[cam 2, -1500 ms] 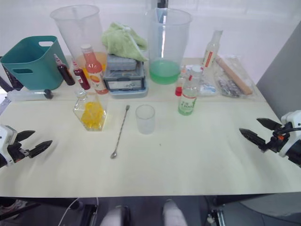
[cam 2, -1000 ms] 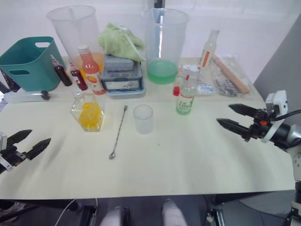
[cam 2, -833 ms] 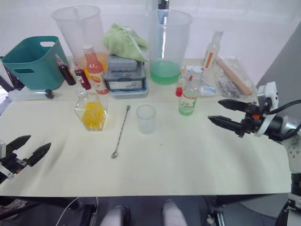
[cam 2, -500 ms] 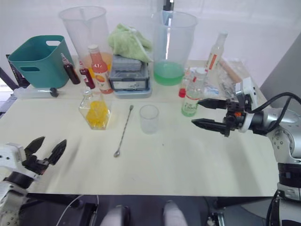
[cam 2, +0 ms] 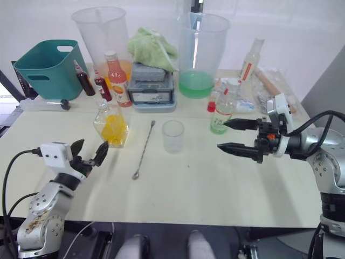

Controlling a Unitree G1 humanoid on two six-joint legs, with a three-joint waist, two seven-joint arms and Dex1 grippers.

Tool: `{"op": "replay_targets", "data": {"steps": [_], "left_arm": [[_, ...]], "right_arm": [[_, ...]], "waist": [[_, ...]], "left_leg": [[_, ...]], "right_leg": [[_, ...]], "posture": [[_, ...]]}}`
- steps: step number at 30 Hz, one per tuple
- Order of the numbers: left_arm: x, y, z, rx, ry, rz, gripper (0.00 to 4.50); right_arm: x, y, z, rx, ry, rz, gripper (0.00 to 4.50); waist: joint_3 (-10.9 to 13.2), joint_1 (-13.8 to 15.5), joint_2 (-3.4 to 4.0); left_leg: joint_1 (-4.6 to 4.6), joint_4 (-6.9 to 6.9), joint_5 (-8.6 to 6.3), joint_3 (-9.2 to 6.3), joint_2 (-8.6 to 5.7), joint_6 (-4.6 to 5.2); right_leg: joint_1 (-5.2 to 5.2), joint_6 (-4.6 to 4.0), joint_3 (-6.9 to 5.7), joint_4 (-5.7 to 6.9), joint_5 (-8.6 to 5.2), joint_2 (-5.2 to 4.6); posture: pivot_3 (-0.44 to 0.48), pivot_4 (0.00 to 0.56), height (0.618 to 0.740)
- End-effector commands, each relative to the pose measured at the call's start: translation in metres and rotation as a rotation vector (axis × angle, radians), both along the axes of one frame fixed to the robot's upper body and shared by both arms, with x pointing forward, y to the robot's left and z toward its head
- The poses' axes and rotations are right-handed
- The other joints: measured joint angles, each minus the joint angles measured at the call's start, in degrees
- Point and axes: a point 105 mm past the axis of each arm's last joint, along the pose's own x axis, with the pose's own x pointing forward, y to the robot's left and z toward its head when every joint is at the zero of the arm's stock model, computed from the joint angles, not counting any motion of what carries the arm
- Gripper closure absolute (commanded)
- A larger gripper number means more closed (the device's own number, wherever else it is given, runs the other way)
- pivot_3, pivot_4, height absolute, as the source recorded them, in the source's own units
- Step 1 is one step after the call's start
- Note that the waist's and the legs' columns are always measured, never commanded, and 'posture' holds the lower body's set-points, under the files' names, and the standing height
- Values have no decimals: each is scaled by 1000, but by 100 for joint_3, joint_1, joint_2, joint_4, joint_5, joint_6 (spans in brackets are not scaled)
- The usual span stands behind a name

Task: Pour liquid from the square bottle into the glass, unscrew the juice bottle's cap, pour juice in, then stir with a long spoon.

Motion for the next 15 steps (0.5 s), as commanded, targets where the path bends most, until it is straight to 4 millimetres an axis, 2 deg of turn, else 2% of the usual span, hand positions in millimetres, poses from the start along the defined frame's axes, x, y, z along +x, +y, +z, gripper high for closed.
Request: {"op": "replay_targets", "data": {"steps": [1, 15], "left_arm": [[12, -7, 10, 9, -58, -9, 0], [50, -13, 28, 43, -130, 25, 0]], "right_arm": [[-9, -1, 13, -4, -57, -13, 52], [-16, -6, 12, -22, -67, -51, 52]], "waist": [[0, 22, 0], [0, 78, 0]], "left_leg": [[-3, 2, 1, -5, -1, -1], [-10, 7, 3, -18, -6, -4]], "right_leg": [[0, 0, -4, 0, 0, 0], [1, 3, -9, -1, 2, 1]], "posture": [[0, 150, 719], [0, 150, 719]]}}
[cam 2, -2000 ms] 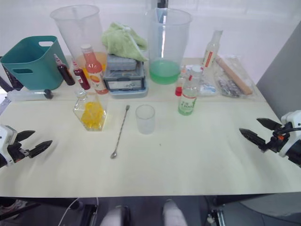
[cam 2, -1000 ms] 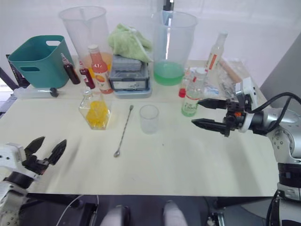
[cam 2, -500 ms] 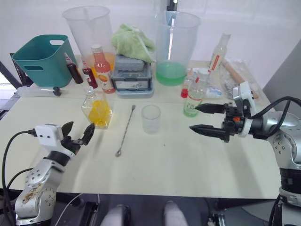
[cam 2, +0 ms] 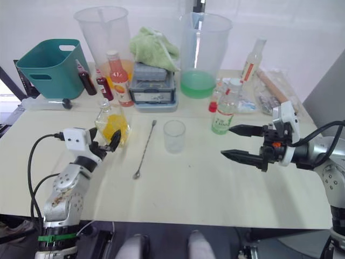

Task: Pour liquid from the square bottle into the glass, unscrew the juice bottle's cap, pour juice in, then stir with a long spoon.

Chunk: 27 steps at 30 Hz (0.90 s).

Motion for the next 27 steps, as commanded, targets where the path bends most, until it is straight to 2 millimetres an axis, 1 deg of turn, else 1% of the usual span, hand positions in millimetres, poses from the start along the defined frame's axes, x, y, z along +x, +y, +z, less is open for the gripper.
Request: {"op": "replay_targets", "data": {"steps": [1, 6, 9, 10, 11, 13, 14, 18, 22, 24, 26, 27], "left_arm": [[7, -2, 13, 12, -49, 10, 0], [19, -1, 12, 12, -25, 36, 0], [24, -1, 16, 7, -38, 61, 0], [26, -2, 17, 4, -40, 63, 546], [28, -2, 17, 1, -42, 65, 757], [31, -5, 18, -4, -44, 68, 1449], [32, -5, 18, -3, -45, 70, 1708], [32, -3, 18, 2, -48, 83, 1720], [27, 4, 27, 8, -90, 94, 1720], [21, 5, 36, 15, -138, 78, 1720], [10, 2, 55, 2, -225, 23, 1720], [6, 2, 60, 19, -245, 11, 1720]], "right_arm": [[-5, -2, 14, -10, -65, -6, 52], [-4, -4, 15, -14, -77, -14, 52], [-4, -4, 15, -14, -80, -16, 52], [-4, -4, 15, -14, -80, -17, 0], [-4, -3, 15, -15, -81, -17, 0], [-4, -3, 14, -14, -82, -19, 0], [-4, -3, 14, -15, -83, -19, 0], [-3, -3, 14, -17, -85, -19, 0], [-1, -3, 13, -20, -86, -15, 0], [0, -2, 13, -17, -84, -10, 0], [1, 0, 13, -15, -83, -4, 0], [2, 0, 13, -14, -83, 1, 0]], "waist": [[0, 21, 0], [0, 53, 0], [0, 52, 0], [0, 55, 0], [0, 57, 0], [0, 55, 0], [0, 61, 0], [0, 68, 0], [0, 63, 0], [0, 50, 0], [1, 37, -1], [1, 29, -2]], "left_leg": [[0, 0, 0, 0, 0, 0], [-1, 2, 2, -3, -2, -3], [-1, 1, 2, -5, -2, -3], [-1, 1, 2, -6, -2, -3], [-2, 1, 3, -7, -3, -4], [-3, 2, 4, -9, -3, -5], [-2, 2, 4, -10, -3, -5], [-3, 2, 6, -15, -6, -9], [-4, 2, 10, -20, -6, -15], [-5, 1, 11, -22, -6, -16], [-12, 1, 11, -23, -5, -17], [-14, 0, 11, -23, -5, -17]], "right_leg": [[0, 0, 0, 0, 0, 0], [0, 4, -1, 0, 2, 0], [-1, 3, -1, 0, 2, 0], [0, 3, -2, 1, 2, 0], [0, 4, -3, 0, 2, 0], [0, 4, -4, 0, 3, 0], [0, 4, -5, 0, 3, 0], [2, 5, -8, 0, 4, 0], [1, 6, -11, 1, 4, 0], [1, 7, -13, 1, 4, 0], [-7, 4, -15, 1, 5, 0], [-8, 5, -14, 0, 5, 0]], "posture": [[0, 150, 719], [0, 150, 719], [0, 150, 719], [0, 150, 719], [0, 150, 719], [0, 150, 719], [0, 150, 719], [0, 150, 719], [0, 150, 719], [0, 150, 719], [0, 150, 719], [0, 150, 719]]}}
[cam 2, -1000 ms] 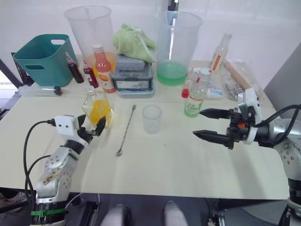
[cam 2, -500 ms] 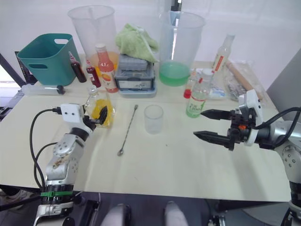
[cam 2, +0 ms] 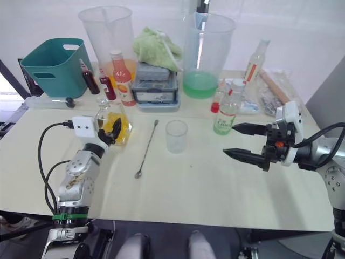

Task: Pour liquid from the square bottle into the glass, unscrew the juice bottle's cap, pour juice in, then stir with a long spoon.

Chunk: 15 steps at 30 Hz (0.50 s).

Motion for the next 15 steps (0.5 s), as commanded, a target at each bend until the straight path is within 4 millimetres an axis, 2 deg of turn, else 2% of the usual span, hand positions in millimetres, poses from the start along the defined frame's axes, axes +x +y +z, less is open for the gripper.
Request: {"op": "replay_targets", "data": {"steps": [1, 7, 12, 15], "left_arm": [[-24, 4, 61, 52, -247, -51, 1720], [-44, 13, 71, 130, -249, -160, 1720], [-67, 3, 66, 200, -185, -426, 1720], [-90, -17, 63, 304, -151, -643, 1720]], "right_arm": [[0, 4, 9, -11, -47, 28, 0], [3, 8, 9, -6, -41, 53, 0], [-3, 15, 10, 19, 0, 131, 0], [-10, 19, 14, 17, 15, 176, 0]], "waist": [[2, -16, -3], [6, 21, -8], [7, 30, -7], [10, 26, -10]], "left_leg": [[-3, 0, 0, -1, 0, 0], [-21, -1, 0, -13, 2, -1], [-20, -1, 1, -13, 2, -2], [-24, -1, 1, -14, 6, -3]], "right_leg": [[-3, -1, 0, 0, 1, 0], [-10, -4, -19, -3, 2, 0], [-8, -6, -23, -5, 0, -2], [-12, -10, -31, -5, -3, -3]], "posture": [[0, 150, 719], [0, 150, 719], [0, 150, 719], [0, 150, 719]]}}
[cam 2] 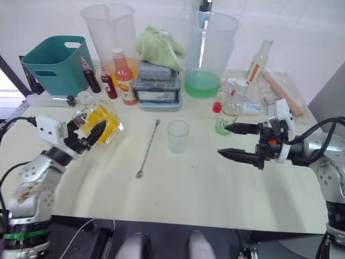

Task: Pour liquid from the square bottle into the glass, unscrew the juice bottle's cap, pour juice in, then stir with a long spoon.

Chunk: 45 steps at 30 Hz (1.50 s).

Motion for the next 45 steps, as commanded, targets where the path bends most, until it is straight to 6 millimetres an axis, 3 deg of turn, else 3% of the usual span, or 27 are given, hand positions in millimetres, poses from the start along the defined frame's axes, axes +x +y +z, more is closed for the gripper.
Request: {"op": "replay_targets", "data": {"steps": [1, 5, 9, 15, 22, 30, 37, 39, 41, 45], "left_arm": [[-34, -36, 32, 101, -110, -292, 1720], [-55, -64, 27, 121, -25, -535, 1720], [-60, -91, 28, 142, 1, -716, 1720], [-56, -126, 27, 181, -31, -907, 1720], [-33, -152, 10, 239, -39, -1018, 1720], [-16, -158, -20, 260, -9, -1088, 1720], [-9, -148, -36, 270, 121, -1107, 1720], [-9, -147, -38, 262, 146, -1101, 696], [-8, -145, -37, 254, 164, -1094, 61], [-12, -145, -26, 255, 157, -1090, 23]], "right_arm": [[-10, 4, 13, -7, -26, 60, 0], [-14, 4, 12, -17, -29, 58, 0], [-22, 0, 10, -28, -17, 41, 0], [-35, -6, 10, -53, -22, -15, 0], [-59, -10, 8, -49, -42, -122, 0], [-79, -7, 2, -34, -42, -210, 0], [-86, -6, 2, -30, -45, -244, 0], [-85, -6, 2, -30, -49, -247, 0], [-84, -7, 3, -28, -52, -244, 0], [-82, -4, 2, -19, -49, -226, 0]], "waist": [[1, -6, -1], [4, 18, 1], [4, 26, 2], [3, 13, 4], [1, 17, 8], [1, -2, 9], [0, -11, 9], [0, -18, 10], [0, -12, 10], [0, -4, 10]], "left_leg": [[-1, 0, 0, -1, 1, 0], [-6, 1, 0, -3, 2, 0], [-5, 1, 1, -9, 2, 0], [-2, 4, 2, -13, 0, -1], [-3, 7, 2, -23, -2, 0], [-6, 10, 2, -28, -3, 0], [-4, 13, 2, -33, -3, 0], [0, 12, 2, -32, -2, 0], [9, 11, 2, -33, -2, 0], [9, 13, 2, -33, -2, 0]], "right_leg": [[0, -3, -2, 0, -2, 0], [-2, -2, -8, 0, -7, -1], [0, 19, -15, 2, -21, -1], [6, 16, -17, 3, -19, -1], [10, 4, -20, 6, -15, 2], [12, 4, -22, 6, -15, 2], [20, 15, -24, 5, -21, 2], [22, 15, -24, 6, -22, 2], [29, 16, -24, 7, -23, 3], [32, 20, -24, 7, -25, 2]], "posture": [[0, 150, 719], [0, 150, 719], [0, 150, 719], [0, 150, 719], [0, 150, 719], [0, 150, 719], [0, 150, 719], [0, 150, 719], [0, 150, 719], [0, 150, 719]]}}
